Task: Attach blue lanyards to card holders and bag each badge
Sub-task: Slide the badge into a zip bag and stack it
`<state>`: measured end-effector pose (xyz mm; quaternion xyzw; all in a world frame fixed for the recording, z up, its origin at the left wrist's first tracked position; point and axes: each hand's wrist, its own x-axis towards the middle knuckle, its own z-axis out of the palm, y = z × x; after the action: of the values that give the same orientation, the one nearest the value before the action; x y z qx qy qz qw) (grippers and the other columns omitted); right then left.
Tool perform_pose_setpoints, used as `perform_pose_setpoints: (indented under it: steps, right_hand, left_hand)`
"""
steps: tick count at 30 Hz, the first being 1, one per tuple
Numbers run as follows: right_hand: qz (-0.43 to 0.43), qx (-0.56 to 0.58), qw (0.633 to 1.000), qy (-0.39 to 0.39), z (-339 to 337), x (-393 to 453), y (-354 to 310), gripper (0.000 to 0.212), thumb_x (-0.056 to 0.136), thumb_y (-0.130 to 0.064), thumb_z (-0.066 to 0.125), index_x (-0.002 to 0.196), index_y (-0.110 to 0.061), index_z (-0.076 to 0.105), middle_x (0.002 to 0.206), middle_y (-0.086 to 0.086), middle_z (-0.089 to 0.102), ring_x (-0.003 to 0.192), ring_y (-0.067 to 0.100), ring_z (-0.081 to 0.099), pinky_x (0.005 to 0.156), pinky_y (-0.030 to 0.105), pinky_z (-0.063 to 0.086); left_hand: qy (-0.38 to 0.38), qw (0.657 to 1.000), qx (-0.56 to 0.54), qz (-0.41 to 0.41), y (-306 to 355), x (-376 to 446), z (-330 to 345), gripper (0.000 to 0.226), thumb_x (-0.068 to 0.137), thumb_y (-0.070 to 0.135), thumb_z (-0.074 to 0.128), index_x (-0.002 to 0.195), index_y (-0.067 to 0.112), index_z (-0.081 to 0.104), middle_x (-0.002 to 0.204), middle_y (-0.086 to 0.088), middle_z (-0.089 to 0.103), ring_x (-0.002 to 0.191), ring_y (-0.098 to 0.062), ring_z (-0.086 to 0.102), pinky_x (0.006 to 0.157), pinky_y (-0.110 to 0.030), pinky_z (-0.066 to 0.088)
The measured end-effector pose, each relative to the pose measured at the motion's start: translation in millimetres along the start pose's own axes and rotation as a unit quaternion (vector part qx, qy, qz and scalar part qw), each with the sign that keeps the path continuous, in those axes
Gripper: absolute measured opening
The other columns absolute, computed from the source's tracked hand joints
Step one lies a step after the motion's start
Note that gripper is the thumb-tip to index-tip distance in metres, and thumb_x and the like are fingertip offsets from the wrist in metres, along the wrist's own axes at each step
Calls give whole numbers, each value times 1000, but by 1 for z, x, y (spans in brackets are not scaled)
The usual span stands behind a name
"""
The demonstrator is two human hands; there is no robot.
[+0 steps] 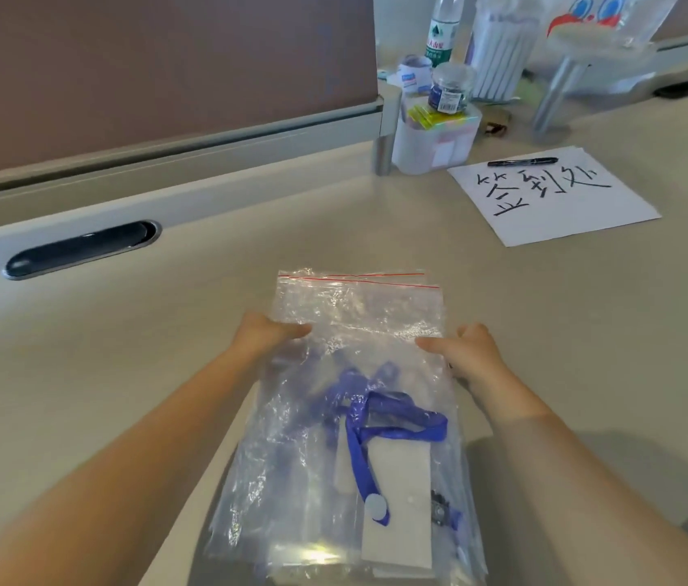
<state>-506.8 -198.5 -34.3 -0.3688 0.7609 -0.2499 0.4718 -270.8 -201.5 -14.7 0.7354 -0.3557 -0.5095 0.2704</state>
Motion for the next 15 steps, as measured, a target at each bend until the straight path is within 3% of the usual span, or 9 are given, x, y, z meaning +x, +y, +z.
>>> perform_pose_setpoints:
  steps: [2,4,7,11,15]
  right_hand:
    - [-7,30,999,-29,-2,-3,-1,36,55,-29,79,69,-11,52,63,3,59,58,23,55,61,32,46]
    - [-16,44,997,-65,-1,-8,-2,19,67,-15,76,79,-6,64,65,3,67,63,25,62,65,33,50]
    - [-39,23,995,-92,3,-13,-2,24,72,-13,70,96,-12,67,93,9,71,85,27,67,87,44,53]
    - [-66,-7,995,-72,2,-12,-1,37,73,-24,66,108,-14,57,104,7,65,93,28,64,88,48,51]
    - [-82,8,995,-63,4,-16,2,46,65,-33,62,109,-21,55,104,3,65,95,26,63,89,49,50]
  left_hand:
    - [-14,1000,0,-16,1,2,-1,31,76,16,72,57,4,51,47,-6,53,34,-10,50,44,-23,35]
    - [-24,999,14,-16,0,2,-1,27,76,16,71,60,3,54,38,1,54,37,-11,51,49,-22,38]
    - [-46,999,-3,7,-3,-2,2,17,76,7,70,78,2,53,50,-1,59,36,-6,54,36,-14,41]
    - [-64,994,-15,85,-3,-7,4,27,75,-2,68,96,3,51,70,-5,56,49,-9,56,38,-13,43]
    - [-78,992,-51,85,-3,-15,6,41,79,-4,63,105,8,35,83,-7,53,62,-14,52,42,-16,49]
